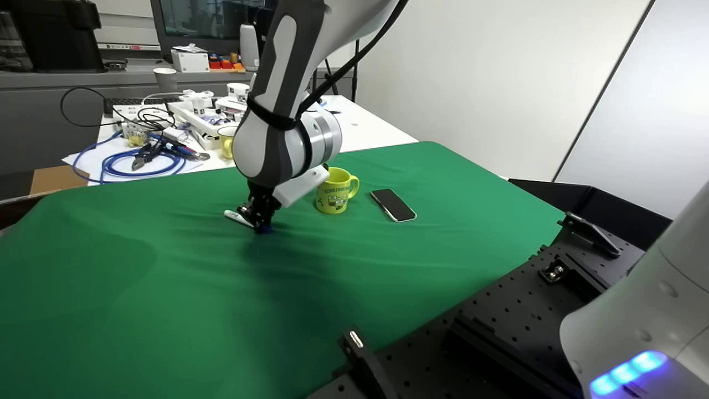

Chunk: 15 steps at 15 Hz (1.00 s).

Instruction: Put the marker in the mug

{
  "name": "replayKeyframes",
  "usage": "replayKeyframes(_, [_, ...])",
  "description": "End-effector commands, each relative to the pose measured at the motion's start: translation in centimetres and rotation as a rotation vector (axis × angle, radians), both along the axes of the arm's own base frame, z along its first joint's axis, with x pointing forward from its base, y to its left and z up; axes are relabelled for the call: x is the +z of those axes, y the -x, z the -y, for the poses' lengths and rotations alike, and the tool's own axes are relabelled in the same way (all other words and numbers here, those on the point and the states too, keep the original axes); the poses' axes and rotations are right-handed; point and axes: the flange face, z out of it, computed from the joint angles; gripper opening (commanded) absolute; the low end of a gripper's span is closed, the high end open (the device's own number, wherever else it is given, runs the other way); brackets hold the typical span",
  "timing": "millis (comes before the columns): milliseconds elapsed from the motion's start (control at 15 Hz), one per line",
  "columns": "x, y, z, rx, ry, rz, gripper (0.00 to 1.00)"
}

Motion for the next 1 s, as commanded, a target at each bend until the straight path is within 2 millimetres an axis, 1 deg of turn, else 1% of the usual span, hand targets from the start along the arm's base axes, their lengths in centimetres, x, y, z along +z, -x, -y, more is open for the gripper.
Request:
replayKeyframes(0, [1.0,-0.1,0.4,-0.032,0.014,0.0,0.0])
replayKeyframes(67, [1.1,-0.2,0.6,-0.035,0.015,0.0,0.05])
replayKeyframes(267, [1.7,-0.6,1.3,-0.061,0.015,-0.01,0.05])
replayKeyframes(467, [3.8,-1.9,2.6,-0.132,0.003,-0.038,0.05])
replayKeyframes(600, [5.8,-3.1,4.0,-0.186,-0.011,-0.093,0.05])
replayKeyframes(800, [9.7,-5.1,7.5,-0.284,-0.04,-0.215,0.05])
replayKeyframes(933, [12.1,-6.1,10.8,-0.365,-0.062,-0.292,0.05])
